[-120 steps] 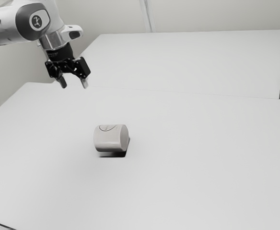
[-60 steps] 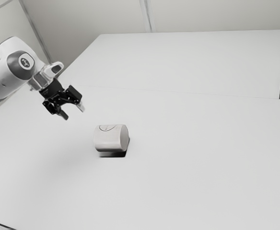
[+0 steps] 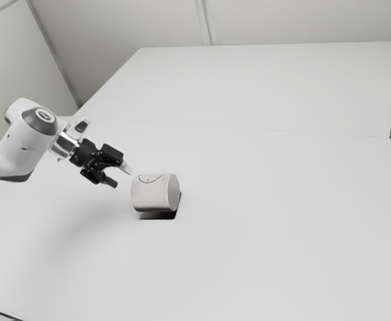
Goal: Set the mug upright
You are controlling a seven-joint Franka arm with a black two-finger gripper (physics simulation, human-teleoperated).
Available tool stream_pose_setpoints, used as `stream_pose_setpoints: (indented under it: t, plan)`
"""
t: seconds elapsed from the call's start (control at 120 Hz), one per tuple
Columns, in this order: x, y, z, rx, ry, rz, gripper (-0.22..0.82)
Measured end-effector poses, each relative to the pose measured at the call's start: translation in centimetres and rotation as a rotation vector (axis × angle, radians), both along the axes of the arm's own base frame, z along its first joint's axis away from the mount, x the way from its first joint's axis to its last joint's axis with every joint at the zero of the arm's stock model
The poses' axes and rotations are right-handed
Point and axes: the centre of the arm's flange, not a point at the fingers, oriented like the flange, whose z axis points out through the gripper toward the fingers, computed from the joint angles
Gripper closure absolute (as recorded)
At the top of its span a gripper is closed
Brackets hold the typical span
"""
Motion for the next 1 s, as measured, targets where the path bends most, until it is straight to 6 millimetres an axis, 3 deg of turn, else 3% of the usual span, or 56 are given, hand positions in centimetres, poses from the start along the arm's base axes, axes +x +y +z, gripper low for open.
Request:
stream_pose_setpoints:
  t: [0.35, 0.633, 0.733, 1.0]
  plan:
    - [1.3, 1.0, -4.2, -0.123, -0.053, -0.062, 0.00]
    - [1.1, -0.8, -5.2, -0.295, -0.061, -0.120, 0.01]
    - [0.9, -1.1, -5.5, -0.334, -0.058, -0.132, 0.11]
    - [0.7, -1.8, -6.2, -0.382, -0.053, -0.155, 0.58]
